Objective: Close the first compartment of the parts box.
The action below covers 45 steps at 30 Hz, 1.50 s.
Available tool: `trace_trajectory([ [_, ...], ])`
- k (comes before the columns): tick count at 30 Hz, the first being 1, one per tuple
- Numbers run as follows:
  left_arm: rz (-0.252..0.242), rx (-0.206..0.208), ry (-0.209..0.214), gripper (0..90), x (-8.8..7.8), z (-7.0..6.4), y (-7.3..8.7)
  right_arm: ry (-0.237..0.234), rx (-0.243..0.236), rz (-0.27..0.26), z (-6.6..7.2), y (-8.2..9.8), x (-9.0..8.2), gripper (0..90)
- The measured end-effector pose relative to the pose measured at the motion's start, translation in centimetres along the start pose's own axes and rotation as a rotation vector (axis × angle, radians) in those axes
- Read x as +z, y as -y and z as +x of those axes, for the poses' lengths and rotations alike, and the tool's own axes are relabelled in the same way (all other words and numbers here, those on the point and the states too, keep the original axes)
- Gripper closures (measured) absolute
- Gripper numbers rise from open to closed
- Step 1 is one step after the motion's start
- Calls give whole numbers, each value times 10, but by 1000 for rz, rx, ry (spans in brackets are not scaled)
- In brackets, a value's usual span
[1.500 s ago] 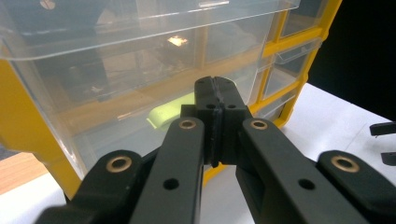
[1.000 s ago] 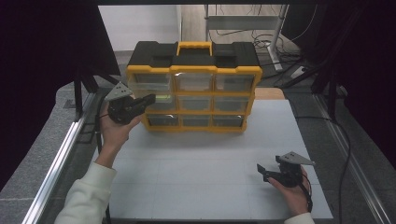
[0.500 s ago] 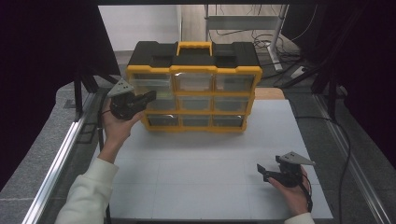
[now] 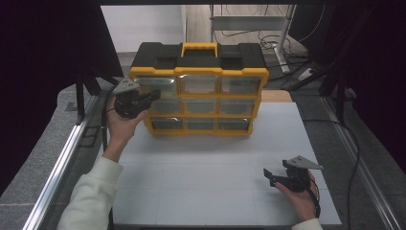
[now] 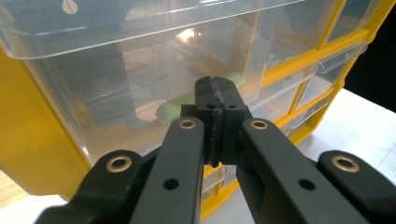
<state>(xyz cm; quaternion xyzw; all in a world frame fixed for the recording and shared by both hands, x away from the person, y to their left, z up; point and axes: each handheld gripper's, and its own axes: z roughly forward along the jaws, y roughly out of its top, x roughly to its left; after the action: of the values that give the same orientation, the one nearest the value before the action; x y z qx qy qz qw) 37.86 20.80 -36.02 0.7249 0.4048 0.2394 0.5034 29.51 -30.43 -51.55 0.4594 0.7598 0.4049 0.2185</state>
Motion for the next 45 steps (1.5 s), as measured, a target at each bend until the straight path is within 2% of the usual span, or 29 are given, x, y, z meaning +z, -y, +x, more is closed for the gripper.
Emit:
trace_trajectory([
  [24, 23, 1, -22, 891, 8, 6, -7, 4, 1, 2, -1, 0, 0, 140],
  [37, 4, 16, 0, 891, -6, -1, 2, -12, 12, -2, -3, 0, 1, 140],
  [40, -17, 4, 18, 891, -12, -4, 6, -16, 9, -2, -2, 0, 0, 140],
  [45, -16, 41, 17, 891, -20, -13, 15, -11, 3, -3, -1, 0, -1, 140],
])
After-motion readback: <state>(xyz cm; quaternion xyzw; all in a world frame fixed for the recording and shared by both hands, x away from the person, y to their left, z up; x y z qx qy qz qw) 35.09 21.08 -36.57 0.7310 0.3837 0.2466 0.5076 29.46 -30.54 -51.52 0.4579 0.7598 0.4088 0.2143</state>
